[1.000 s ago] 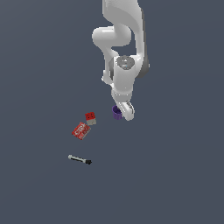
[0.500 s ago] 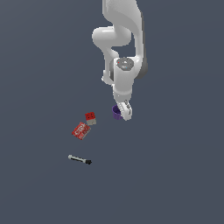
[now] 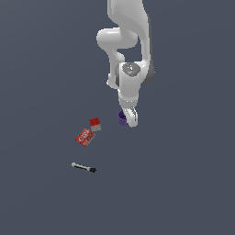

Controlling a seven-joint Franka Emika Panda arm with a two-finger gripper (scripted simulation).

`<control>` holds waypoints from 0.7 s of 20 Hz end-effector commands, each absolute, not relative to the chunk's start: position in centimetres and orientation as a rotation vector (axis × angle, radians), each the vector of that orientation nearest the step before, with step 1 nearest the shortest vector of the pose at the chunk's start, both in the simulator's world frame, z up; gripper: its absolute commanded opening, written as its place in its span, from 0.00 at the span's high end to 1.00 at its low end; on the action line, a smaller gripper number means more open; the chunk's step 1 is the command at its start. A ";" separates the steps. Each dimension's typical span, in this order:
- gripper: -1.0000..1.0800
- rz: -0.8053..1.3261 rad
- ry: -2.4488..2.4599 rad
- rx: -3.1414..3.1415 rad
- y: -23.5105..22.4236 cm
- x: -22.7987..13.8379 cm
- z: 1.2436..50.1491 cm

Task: Pick up a designated object from a clutter of objects.

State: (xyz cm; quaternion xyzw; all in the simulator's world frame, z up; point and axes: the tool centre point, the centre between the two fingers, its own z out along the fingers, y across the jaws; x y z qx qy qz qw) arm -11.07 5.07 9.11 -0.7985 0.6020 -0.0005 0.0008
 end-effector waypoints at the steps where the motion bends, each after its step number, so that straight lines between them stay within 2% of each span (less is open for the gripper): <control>1: 0.38 -0.002 1.892 -2.507 5.0 -11.1 8.3; 9: 0.38 -0.001 1.894 -2.504 5.1 -11.1 6.9; 10: 1.00 -0.001 1.894 -2.504 5.1 -11.1 6.9; 14: 1.00 -0.001 1.894 -2.504 5.1 -11.1 6.9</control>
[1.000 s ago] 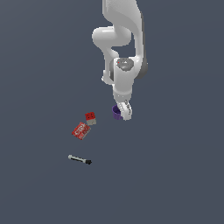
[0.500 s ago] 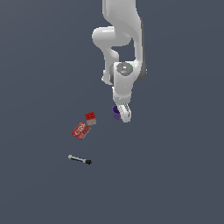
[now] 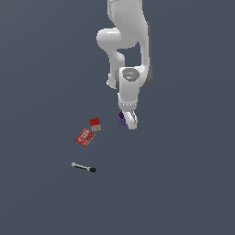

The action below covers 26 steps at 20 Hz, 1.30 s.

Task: Pick up a designated object from a clutter of objects.

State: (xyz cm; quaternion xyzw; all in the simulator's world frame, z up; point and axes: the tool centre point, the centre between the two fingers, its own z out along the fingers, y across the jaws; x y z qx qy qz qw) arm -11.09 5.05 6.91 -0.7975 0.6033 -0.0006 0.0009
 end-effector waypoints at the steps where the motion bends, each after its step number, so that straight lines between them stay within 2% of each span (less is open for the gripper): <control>1: 1.00 -0.001 1.894 -2.504 5.1 -11.1 6.9; 14: 1.00 -0.002 1.894 -2.504 4.0 -10.7 8.3; 26: 1.00 -0.002 1.897 -2.503 -1.6 -8.8 15.7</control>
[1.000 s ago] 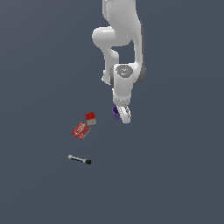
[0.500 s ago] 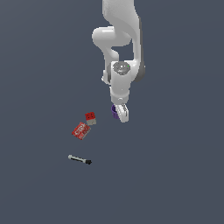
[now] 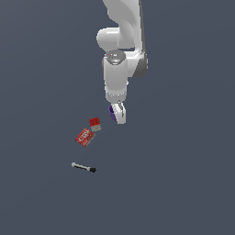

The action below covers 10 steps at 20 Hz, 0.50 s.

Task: Pick up a designated object from a clutter of objects.

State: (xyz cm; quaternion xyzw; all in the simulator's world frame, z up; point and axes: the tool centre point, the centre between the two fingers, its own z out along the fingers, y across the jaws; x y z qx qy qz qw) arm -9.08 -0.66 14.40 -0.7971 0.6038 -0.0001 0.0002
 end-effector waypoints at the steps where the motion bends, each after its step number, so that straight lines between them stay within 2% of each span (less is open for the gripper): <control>1: 1.00 -0.002 1.897 -2.503 -2.2 -8.5 16.5; 10: 1.00 -0.002 1.897 -2.503 -8.1 -6.3 24.4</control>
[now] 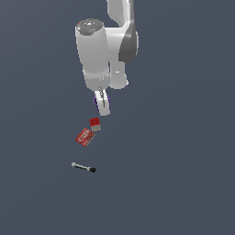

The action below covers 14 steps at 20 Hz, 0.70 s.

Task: Pick up a designated object from a clutter of objects.

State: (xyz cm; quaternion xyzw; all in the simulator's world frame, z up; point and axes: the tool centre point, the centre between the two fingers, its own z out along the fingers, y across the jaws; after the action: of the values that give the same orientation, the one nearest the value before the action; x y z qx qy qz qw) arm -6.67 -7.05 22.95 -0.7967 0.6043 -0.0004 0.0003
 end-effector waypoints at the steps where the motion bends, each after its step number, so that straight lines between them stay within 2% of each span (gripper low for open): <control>1: 1.00 -0.002 1.897 -2.503 -8.7 -6.0 25.3; 14: 1.00 -0.001 1.894 -2.504 -16.3 -2.6 35.6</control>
State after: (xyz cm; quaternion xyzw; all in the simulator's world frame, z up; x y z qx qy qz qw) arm -2.94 -15.62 34.56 -0.7971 0.6038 -0.0003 0.0007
